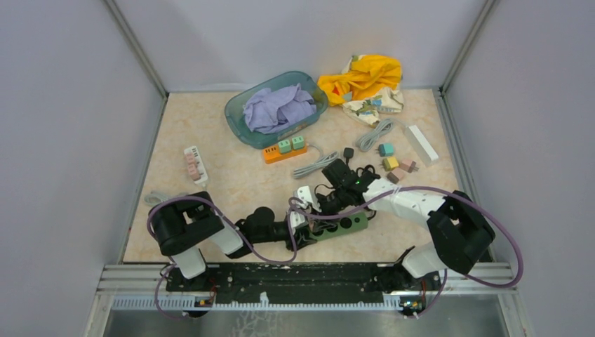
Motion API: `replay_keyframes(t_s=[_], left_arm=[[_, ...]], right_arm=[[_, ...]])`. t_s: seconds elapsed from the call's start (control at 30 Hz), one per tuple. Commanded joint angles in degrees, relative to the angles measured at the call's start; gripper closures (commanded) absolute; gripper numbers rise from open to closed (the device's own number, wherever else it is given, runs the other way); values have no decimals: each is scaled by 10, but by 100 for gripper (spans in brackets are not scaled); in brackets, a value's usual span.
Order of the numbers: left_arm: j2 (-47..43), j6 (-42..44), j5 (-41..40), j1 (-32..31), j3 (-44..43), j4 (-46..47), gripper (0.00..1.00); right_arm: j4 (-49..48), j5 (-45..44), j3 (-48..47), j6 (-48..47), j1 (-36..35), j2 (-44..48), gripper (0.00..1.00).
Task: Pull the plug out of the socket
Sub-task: Remove the plug from the socket.
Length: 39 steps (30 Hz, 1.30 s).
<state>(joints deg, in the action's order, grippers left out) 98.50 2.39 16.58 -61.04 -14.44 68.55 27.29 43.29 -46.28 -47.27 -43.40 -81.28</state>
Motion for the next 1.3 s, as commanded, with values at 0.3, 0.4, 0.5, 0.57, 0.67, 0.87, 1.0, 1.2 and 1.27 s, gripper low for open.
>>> replay_keyframes(t_s=[0.3, 0.4, 0.5, 0.57, 0.67, 0.87, 1.0, 1.2, 1.27], left_arm=[[-3, 15, -2, 1, -2, -43, 96], [-8, 18, -2, 1, -6, -55, 96], [-7, 18, 1, 0, -14, -65, 97], [-1, 15, 3, 1, -21, -68, 97], [8, 8, 7, 0, -27, -69, 97], [9, 4, 6, 4, -22, -71, 98], [-1, 5, 16, 17, -14, -76, 99], [-23, 7, 23, 29, -10, -89, 99], [-24, 5, 24, 29, -12, -91, 99]], right_arm=[[40, 110, -32, -72, 53, 63, 100], [54, 139, -32, -84, 39, 52, 100], [15, 122, -29, -47, -9, 42, 100], [-34, 97, -26, 10, -36, 38, 100], [-84, 64, -28, 77, -40, 35, 100], [-90, 66, -16, 74, 23, 75, 100], [10, 101, -32, -39, 58, 83, 100], [123, 156, -61, -136, 39, 35, 100], [70, 132, -53, -81, 16, 35, 100]])
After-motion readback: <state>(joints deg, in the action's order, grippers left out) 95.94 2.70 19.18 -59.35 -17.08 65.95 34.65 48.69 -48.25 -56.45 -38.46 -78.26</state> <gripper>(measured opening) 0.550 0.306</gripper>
